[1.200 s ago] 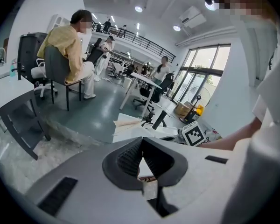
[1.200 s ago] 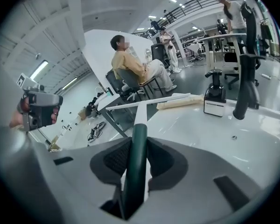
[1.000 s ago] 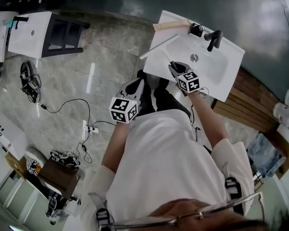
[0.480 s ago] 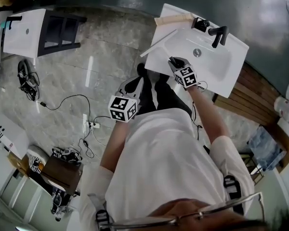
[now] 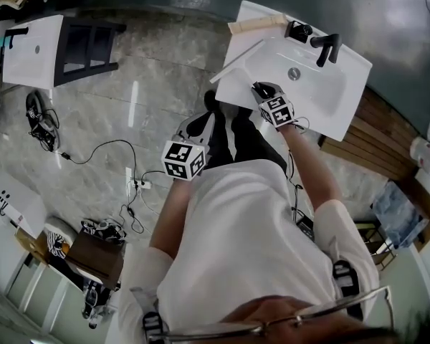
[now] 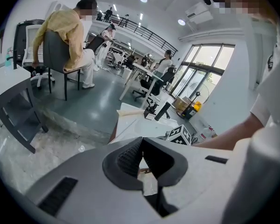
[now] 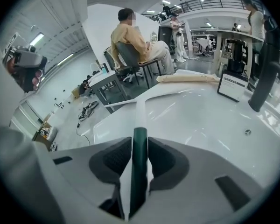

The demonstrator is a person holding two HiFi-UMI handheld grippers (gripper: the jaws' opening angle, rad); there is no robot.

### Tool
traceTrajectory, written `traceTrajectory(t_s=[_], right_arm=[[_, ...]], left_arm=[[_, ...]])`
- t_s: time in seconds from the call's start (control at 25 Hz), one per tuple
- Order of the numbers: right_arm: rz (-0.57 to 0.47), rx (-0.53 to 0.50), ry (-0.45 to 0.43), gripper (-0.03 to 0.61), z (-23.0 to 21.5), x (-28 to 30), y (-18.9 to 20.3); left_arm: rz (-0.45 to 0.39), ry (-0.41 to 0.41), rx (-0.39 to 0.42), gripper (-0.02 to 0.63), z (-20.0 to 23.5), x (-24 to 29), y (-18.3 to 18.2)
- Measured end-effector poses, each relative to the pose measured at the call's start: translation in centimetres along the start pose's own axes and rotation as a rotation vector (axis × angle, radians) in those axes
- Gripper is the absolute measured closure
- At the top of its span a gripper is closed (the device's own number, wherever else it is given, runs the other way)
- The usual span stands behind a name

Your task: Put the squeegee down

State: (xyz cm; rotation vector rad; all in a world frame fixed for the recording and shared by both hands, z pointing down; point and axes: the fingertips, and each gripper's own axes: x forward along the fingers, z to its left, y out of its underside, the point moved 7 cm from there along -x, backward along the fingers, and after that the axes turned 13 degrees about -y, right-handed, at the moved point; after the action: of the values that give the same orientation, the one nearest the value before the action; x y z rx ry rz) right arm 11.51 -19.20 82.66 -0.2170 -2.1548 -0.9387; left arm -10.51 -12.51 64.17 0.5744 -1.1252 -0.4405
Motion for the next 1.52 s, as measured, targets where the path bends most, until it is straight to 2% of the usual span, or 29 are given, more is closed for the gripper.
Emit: traceTrajectory(t_s=[0.28,0.48,1.0,1.52], right_arm=[[0.021,-0.013,-0.008,0.407,0.1,0.1,0.0],[0.021,-0.024,-0.004,0.388,0.1,-0.3,-0.3],[-0.035,-0.037,0.038,0.385,0.5,-3.4,-2.0],[-0.147,-0.03,0.119,0.433,1.5,-8.7,-5.1]], left_arm=[[0.002,0.004,0.0,0.609,0.2,0.1,0.0],[-0.002,0.01,0.0,0.609,0.0,0.3,-0.1],[-0.024,0.02,0.022,0.609,-0.1,-0.1,-0.8],[-0.068,0.059,0.071,0.609,-0.5,-1.0,-2.6]])
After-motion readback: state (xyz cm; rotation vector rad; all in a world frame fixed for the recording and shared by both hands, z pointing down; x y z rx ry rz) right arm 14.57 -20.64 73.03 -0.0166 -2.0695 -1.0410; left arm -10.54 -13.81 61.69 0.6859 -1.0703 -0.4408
